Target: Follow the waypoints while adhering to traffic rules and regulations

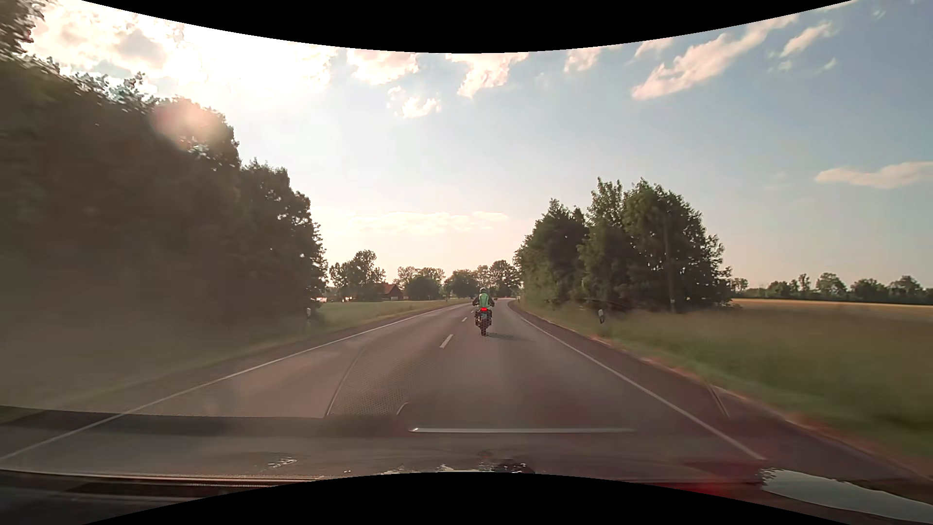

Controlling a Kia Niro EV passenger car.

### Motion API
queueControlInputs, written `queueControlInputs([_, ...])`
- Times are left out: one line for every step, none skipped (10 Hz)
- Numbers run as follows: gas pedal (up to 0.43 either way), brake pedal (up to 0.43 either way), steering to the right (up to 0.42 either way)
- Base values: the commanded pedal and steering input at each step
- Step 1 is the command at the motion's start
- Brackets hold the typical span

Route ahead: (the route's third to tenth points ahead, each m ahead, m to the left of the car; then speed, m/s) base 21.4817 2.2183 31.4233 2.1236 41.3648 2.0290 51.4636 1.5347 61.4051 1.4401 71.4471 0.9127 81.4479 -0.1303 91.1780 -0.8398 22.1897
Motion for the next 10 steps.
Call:
queueControlInputs([0.24, 0.0, 0.005])
queueControlInputs([0.248, 0.0, 0.005])
queueControlInputs([0.26, 0.0, 0.005])
queueControlInputs([0.26, 0.0, 0.005])
queueControlInputs([0.26, 0.0, 0.005])
queueControlInputs([0.26, 0.0, 0.004])
queueControlInputs([0.26, 0.0, 0.004])
queueControlInputs([0.26, 0.0, 0.004])
queueControlInputs([0.26, 0.0, 0.003])
queueControlInputs([0.26, 0.0, 0.002])
